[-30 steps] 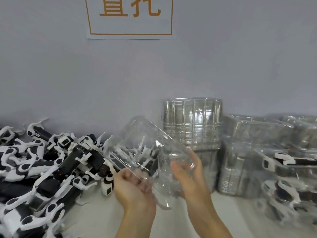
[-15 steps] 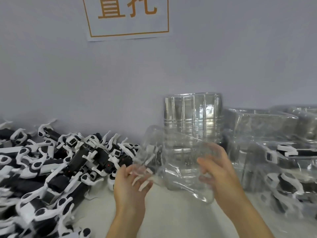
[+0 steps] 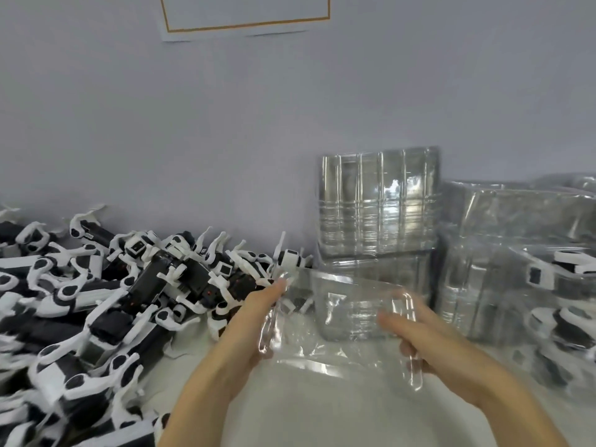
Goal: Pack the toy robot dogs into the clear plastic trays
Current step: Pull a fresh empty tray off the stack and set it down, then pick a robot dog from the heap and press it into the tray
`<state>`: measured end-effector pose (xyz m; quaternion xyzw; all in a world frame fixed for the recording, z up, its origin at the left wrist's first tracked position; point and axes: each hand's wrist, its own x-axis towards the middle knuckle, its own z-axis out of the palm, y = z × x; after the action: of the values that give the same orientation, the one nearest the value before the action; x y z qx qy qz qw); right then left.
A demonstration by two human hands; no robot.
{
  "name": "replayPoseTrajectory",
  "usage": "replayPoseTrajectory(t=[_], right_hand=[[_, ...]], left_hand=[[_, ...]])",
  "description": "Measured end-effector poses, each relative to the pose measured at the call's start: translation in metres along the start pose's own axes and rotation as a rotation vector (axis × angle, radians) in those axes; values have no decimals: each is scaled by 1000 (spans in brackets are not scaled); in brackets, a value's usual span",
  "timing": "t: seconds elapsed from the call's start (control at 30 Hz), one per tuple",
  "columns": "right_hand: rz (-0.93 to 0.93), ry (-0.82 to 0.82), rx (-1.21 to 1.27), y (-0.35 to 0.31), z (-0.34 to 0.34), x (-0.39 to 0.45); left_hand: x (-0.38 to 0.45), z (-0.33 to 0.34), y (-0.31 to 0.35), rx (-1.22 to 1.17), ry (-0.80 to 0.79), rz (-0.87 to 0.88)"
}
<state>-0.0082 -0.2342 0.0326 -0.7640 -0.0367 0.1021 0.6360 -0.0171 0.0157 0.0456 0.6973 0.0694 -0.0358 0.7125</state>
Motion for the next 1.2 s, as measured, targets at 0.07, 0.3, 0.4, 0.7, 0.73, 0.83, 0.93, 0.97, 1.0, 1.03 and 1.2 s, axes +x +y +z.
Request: replayPoseTrajectory(t=[0.07,0.3,0.4,0.7,0.73,0.83,0.93,0.97,1.0,1.03,1.2], right_hand=[[90,-22,-94,4,-7,-1],[222,-51,-220,13,-9,1],[174,45,-298,16,-4,7],[280,65,-426,16,-6,10],[296,65,-435,15,-7,10],[302,59,-475,12,-11,7],[254,77,-502,8,-12,8],[235,85,-494,9,-13,10],[220,94,-484,9,-13,10],[211,104,-475,9,-12,10],[213,116,-479,8,-8,10]], left_hand=[[4,-8,-7,103,41,-84],[15,-20,-26,322,30,-206],[19,-18,-32,389,33,-239],[32,-20,-28,377,479,284],[32,-20,-27,382,515,368],[37,-21,-32,548,504,467],[44,-19,-41,796,467,393],[45,-17,-41,836,464,366],[46,-17,-40,869,459,349],[47,-16,-39,900,453,334],[56,-13,-42,1057,415,251]])
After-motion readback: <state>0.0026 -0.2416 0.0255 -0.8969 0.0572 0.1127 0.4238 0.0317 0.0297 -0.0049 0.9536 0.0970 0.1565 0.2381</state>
